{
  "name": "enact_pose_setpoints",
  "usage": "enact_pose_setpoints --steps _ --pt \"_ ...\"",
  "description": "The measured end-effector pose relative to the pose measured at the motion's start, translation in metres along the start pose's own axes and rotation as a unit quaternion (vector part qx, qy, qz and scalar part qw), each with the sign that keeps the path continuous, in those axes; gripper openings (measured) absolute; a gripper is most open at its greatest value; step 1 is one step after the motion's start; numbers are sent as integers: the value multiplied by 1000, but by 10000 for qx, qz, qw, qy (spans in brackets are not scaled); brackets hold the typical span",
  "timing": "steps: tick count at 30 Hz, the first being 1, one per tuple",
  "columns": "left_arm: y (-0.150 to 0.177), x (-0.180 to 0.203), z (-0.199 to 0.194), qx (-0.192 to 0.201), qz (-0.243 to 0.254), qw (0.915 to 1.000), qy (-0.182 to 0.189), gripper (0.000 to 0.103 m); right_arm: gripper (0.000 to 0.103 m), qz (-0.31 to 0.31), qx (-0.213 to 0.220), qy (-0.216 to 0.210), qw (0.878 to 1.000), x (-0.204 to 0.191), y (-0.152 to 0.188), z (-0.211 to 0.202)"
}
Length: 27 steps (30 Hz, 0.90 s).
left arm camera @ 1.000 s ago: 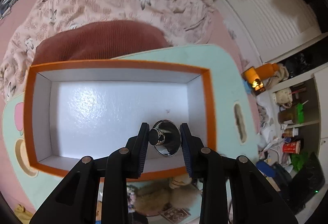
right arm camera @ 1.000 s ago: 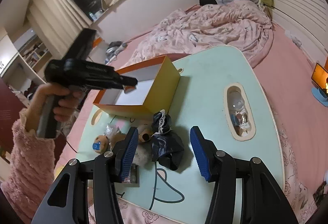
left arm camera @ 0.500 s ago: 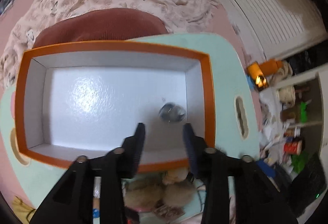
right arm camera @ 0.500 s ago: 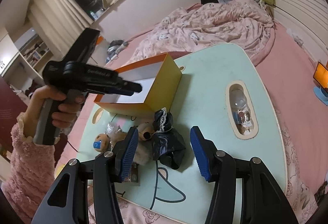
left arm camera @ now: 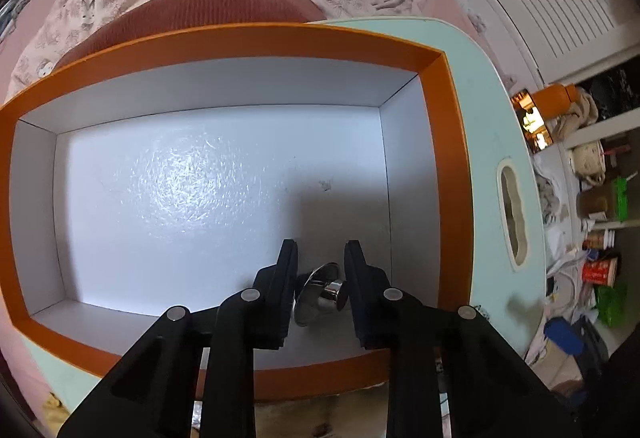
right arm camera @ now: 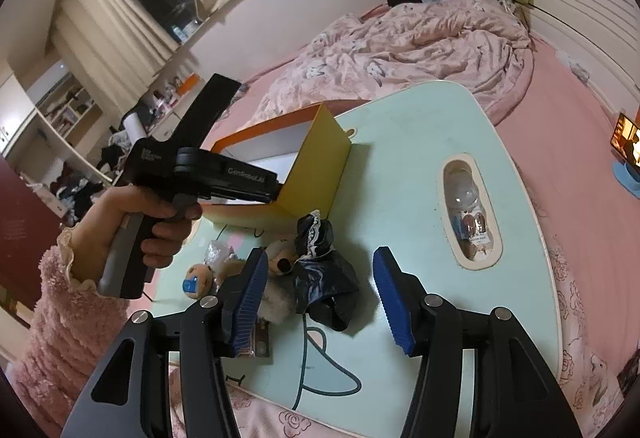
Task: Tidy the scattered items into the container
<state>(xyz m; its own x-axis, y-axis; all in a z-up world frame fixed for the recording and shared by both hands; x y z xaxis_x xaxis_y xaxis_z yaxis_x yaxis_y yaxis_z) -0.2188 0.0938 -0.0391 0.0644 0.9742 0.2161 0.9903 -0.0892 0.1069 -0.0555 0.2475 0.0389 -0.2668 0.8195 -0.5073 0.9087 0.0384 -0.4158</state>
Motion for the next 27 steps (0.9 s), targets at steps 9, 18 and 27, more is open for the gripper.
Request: enact_pose_setpoints --steps 9,18,27 --pt "2 5 -37 273 85 9994 174 14 54 -68 -45 -2 10000 -3 0 3" --pt "11 1 -19 -558 -101 9980 292 70 54 -91 -102 1 9999 -4 4 8" --pt "10 -3 6 -763 125 9966 -277 26 55 -31 -59 12 10000 0 3 5"
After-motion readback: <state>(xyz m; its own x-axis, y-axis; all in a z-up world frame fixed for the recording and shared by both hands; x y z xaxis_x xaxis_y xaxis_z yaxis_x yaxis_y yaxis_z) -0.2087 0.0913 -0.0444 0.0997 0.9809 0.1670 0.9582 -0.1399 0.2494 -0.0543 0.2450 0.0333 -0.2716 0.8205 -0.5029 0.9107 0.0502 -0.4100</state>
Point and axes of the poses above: each gripper's, at about its wrist camera, not at the fingertips, and z roughly the way its jaws point, x to its right, y to its underside, the point moved 7 cm from there along z, roughly the way its jaws point, and after that the axes turned 14 degrees about -x, right-handed, at the moved point
